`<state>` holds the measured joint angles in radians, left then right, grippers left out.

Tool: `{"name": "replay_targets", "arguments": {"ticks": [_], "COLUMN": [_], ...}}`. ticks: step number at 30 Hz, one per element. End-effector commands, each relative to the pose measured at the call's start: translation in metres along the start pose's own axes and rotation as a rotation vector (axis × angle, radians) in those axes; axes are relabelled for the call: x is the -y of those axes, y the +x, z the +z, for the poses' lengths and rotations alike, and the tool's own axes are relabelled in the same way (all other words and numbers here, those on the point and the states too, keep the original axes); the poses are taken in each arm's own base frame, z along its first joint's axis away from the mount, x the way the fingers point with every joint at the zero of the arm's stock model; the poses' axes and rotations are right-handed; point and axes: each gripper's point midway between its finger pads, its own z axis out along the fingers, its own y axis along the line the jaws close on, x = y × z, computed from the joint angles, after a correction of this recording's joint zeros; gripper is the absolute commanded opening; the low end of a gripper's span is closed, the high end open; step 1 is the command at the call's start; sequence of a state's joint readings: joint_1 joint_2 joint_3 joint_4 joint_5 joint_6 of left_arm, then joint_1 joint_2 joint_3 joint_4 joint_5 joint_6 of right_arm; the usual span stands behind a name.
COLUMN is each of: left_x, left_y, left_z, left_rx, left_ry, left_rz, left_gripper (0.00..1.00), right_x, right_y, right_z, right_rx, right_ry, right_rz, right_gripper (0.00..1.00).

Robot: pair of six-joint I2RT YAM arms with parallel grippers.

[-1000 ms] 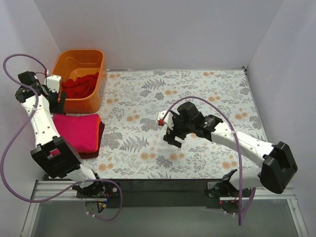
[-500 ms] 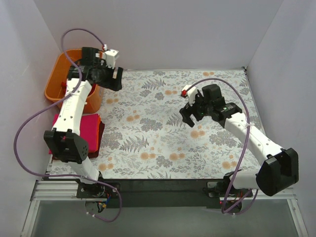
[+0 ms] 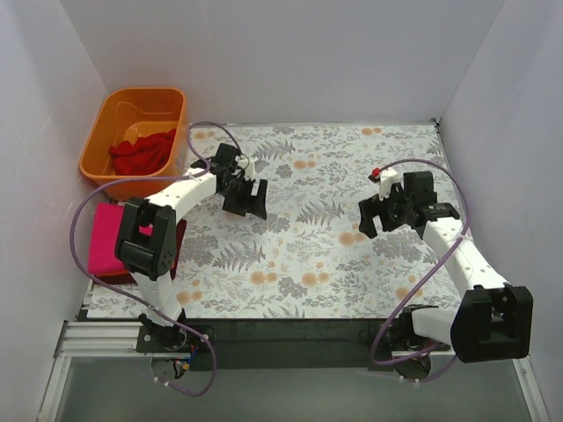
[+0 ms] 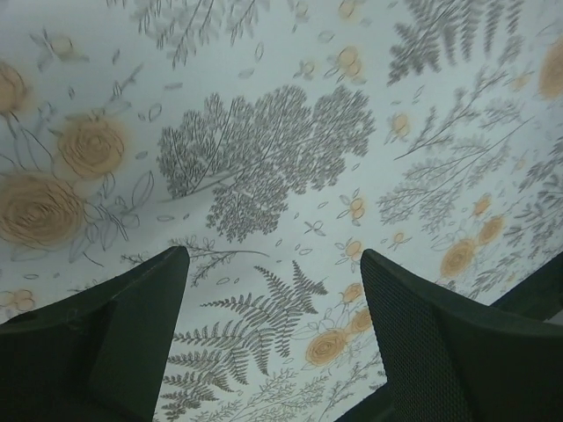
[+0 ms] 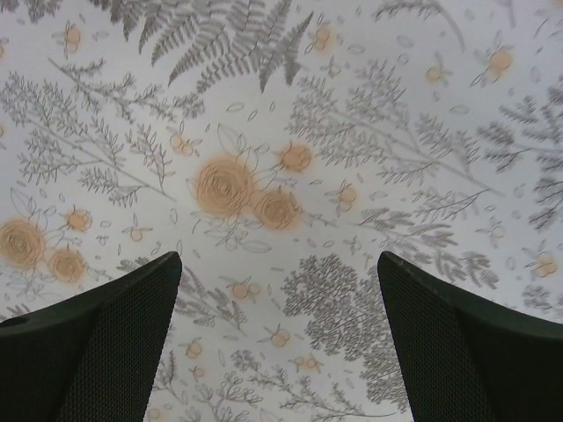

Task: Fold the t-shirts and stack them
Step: Reset both grippers

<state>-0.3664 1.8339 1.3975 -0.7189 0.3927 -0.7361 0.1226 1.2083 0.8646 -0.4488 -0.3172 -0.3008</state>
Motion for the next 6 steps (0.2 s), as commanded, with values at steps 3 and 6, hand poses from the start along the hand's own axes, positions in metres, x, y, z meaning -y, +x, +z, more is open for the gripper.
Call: {"name": "replay_targets", "arguments": {"ticks": [3,6], "left_x": [0.010,0.011], "left_y": [0.007,0.012], "left_z": [-0.018,-0.022], "left_rx": [0.113,0.124], "left_ry": [0.024,0.014], "left_rz": [-0.011,0.007], "left_gripper": [0.79,0.79], "right_x": [-0.017,-0.016], "right_y": [0.005,0.006], "right_z": [-0.011,-0.013], "right_rx": [0.047,0.049], "right_ry": [-0.041,-0.032], "right_rz": [0.013,0.015], "right_gripper": [0.98,0.98]}}
